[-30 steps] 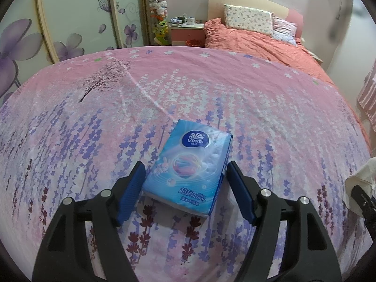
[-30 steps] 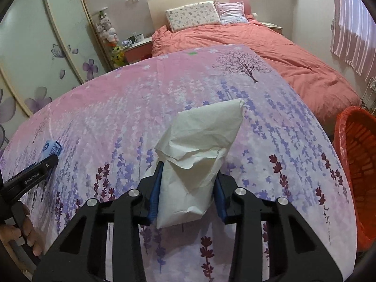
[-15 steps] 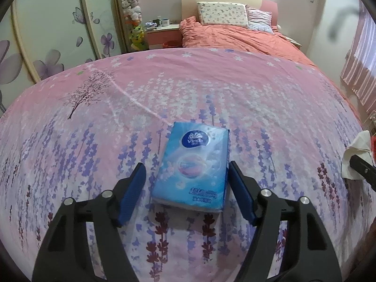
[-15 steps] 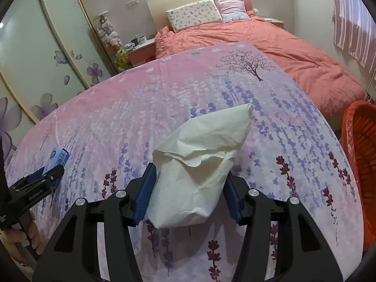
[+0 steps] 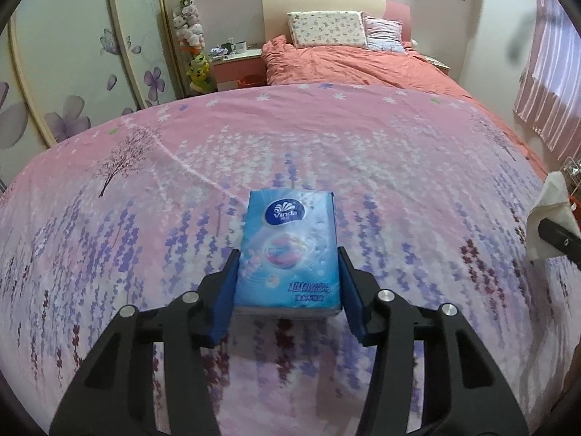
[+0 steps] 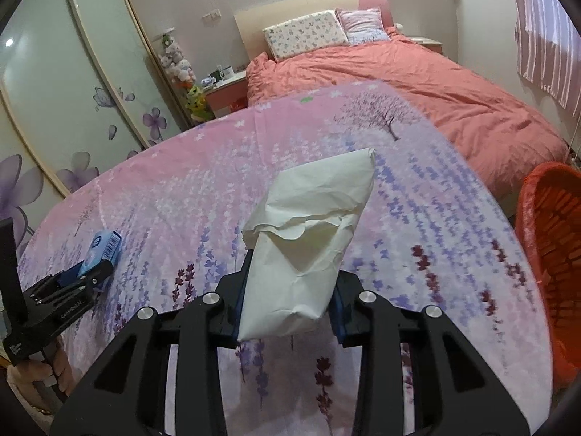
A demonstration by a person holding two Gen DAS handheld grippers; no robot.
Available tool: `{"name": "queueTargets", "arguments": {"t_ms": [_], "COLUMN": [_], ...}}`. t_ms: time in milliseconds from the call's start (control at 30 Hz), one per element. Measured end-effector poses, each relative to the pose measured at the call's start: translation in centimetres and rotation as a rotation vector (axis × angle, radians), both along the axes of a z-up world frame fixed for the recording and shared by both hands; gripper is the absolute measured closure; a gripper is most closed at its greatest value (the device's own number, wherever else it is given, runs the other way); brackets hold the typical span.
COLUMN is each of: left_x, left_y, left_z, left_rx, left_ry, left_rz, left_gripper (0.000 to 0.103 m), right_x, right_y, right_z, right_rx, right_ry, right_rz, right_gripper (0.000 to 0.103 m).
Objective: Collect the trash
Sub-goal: 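Lift the white paper with the right tool while the left tool lifts the tissue pack, then carry the tissue pack and white paper in both tools over the orange basket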
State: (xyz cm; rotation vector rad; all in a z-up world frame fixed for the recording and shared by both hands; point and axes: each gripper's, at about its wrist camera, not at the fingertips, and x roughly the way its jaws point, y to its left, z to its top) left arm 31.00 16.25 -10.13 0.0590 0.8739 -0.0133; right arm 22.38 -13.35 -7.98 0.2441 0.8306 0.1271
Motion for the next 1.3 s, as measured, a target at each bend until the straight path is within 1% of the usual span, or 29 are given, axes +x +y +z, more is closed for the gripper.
{"name": "queueTargets", "arguments": {"t_ms": [133, 300, 533, 700, 933, 1067, 1300], "left_x": [-0.7, -2.4, -5.6, -7.5, -9.3, -10.1, -11.2], "left_y": [-0.9, -3.1, -7.9, -11.7, -17.5, -20.8, -26.9], "left_z": [1.1, 4.0, 9.0, 11.2, 12.9, 13.2, 13.3], "left_rx": [-0.01, 0.002, 0.0, -0.006, -0.024, -0.039, -0.103], "left_ry": [-0.015, -0.069, -0.14, -0.164, -0.176, -0.179, -0.166], "left_rz": [0.002, -0.024, -0.087, -0.148, -0.235, -0.291, -0.4], "left_gripper": [0.053, 0.053, 0.053, 0.053, 0.053, 0.053, 0.053], "right_x": [-1.3, -3.2, -6.1, -8.0, -9.9, -10.7, -11.1], "right_y": [-0.8, -2.4, -5.2, -7.3, -10.6, -12.8, -16.2], "right_z": [1.1, 3.2, 6.2, 7.6, 8.5, 8.4, 7.6], "right_rx": [-0.014, -0.026, -0.035, -0.052, -0.057, -0.065, -0.095], "right_ry": [-0.016, -0.054, -0.112, -0.145, -0.165, -0.168, -0.153], "right_rz": [-0.001, -0.008, -0.04, -0.077, -0.145, -0.189, -0.268], "right_gripper": [0.067, 0.067, 0.067, 0.067, 0.067, 0.067, 0.067]}}
